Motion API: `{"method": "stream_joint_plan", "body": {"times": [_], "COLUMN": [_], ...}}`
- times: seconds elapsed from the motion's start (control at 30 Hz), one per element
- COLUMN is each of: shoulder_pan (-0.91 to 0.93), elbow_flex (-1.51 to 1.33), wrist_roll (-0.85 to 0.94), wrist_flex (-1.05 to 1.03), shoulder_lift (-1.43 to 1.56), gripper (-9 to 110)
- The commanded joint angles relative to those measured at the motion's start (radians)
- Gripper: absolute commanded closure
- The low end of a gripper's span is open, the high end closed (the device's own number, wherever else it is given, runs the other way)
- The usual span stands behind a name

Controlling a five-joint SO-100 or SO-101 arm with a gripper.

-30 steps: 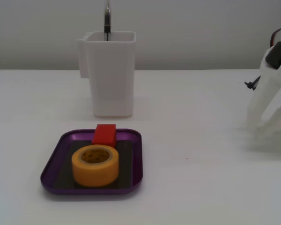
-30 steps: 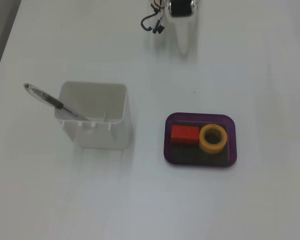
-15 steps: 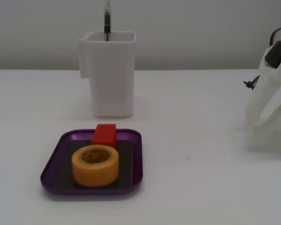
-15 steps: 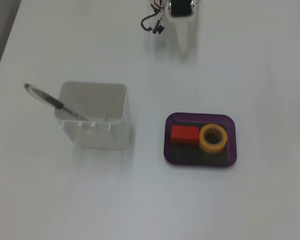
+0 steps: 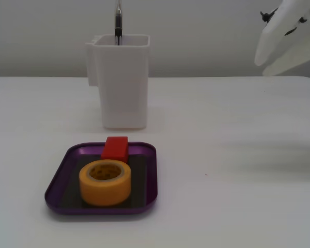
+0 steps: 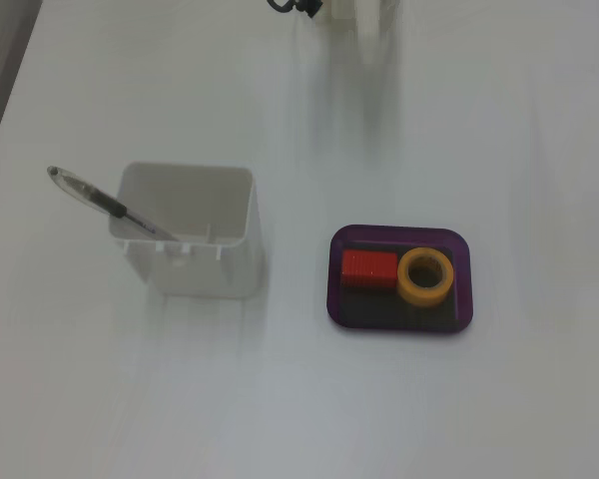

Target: Remove the yellow tape from the box.

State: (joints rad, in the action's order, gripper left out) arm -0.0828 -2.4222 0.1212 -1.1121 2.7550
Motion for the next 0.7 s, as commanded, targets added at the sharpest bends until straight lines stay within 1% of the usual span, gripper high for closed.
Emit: {"method": "stream_joint_plan", "body": {"times": [0.0,0.17,0.33,0.43,0.67], "shoulder_pan": [-0.043,-0.061,-0.071,-0.078,-0.077], "elbow_flex": [0.244,0.583,0.908,1.069,1.350], "wrist_roll": [0.083,0.074,0.072,0.072,0.038], "wrist_flex": [-0.069,-0.143,-0.179,-0.202,-0.207], "shoulder_lift": [-0.370,-0.801,-1.117,-1.261,-1.500], "gripper": [95,91,85,82,81]}}
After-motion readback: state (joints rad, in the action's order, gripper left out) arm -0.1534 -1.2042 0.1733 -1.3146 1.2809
